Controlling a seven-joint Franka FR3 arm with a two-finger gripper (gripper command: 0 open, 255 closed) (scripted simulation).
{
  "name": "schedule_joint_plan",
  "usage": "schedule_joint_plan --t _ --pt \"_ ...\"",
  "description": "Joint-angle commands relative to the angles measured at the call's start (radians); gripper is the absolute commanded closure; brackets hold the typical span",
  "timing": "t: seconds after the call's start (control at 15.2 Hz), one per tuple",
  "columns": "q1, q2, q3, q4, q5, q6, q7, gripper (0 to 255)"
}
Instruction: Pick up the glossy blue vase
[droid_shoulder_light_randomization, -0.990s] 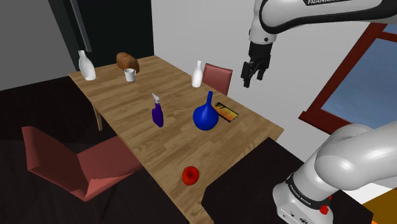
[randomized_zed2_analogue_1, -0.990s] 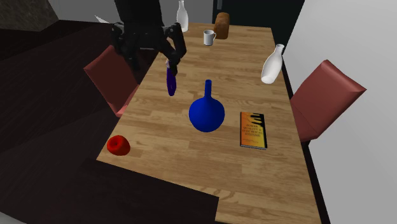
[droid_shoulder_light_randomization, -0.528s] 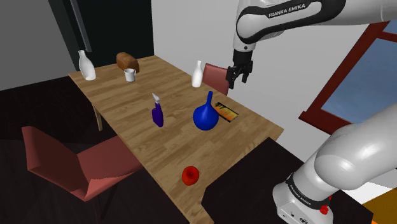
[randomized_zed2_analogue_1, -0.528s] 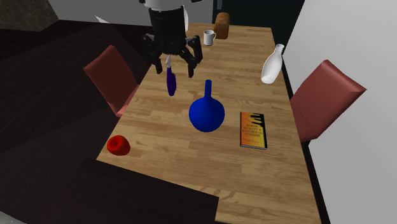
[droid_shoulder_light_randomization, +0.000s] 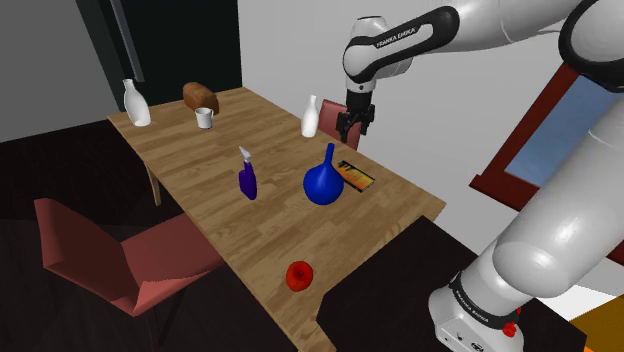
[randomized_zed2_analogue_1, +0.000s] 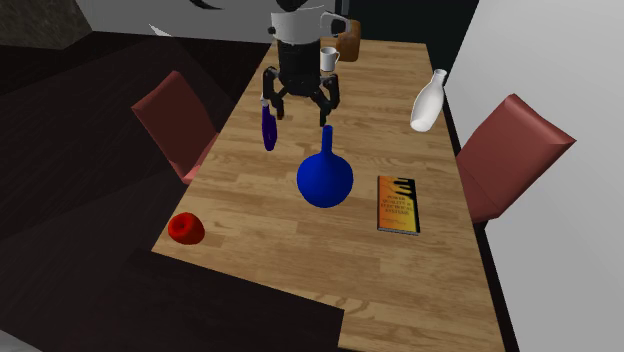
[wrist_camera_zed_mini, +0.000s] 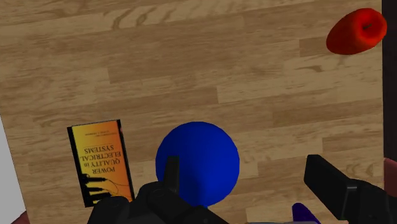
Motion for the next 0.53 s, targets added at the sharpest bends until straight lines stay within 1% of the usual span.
schedule_joint_plan --t 0.0,0.46 --pt "-0.007 0.082 -0.005 0.064 0.015 0.018 -0.012 0" --pt "-0.036 0.362 -0.005 0.317 0.067 0.040 -0.040 0"
